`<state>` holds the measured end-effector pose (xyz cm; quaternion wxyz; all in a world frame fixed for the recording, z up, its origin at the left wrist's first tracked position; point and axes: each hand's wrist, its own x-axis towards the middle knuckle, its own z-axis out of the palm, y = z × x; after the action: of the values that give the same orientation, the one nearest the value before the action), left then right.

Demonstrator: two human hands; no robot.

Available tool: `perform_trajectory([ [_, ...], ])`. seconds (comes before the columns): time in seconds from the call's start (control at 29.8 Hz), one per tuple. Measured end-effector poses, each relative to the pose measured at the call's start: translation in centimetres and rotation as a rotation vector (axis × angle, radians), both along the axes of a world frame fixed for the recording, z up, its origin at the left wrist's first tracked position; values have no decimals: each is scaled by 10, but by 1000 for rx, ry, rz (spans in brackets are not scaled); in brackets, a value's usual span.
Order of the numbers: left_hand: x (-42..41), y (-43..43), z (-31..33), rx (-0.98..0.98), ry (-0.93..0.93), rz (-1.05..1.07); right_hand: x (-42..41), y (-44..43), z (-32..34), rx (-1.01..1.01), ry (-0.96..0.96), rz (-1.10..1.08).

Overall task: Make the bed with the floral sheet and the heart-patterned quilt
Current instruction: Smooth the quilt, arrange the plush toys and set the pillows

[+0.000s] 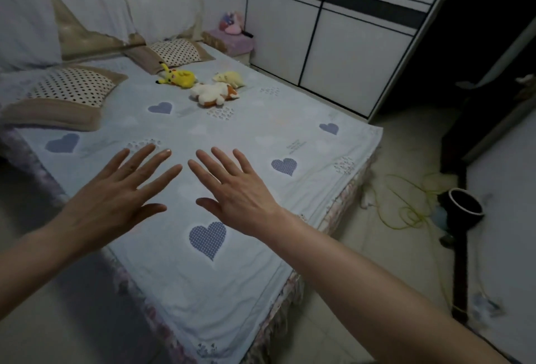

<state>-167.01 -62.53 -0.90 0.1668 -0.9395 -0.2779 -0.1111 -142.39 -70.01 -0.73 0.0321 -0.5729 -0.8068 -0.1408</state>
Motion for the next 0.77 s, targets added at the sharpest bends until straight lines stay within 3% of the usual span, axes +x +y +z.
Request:
perform_trajectory([
  [0.77,-102,15,-39,-88,22,-181,-125,-40,-14,-86,-48,-226],
])
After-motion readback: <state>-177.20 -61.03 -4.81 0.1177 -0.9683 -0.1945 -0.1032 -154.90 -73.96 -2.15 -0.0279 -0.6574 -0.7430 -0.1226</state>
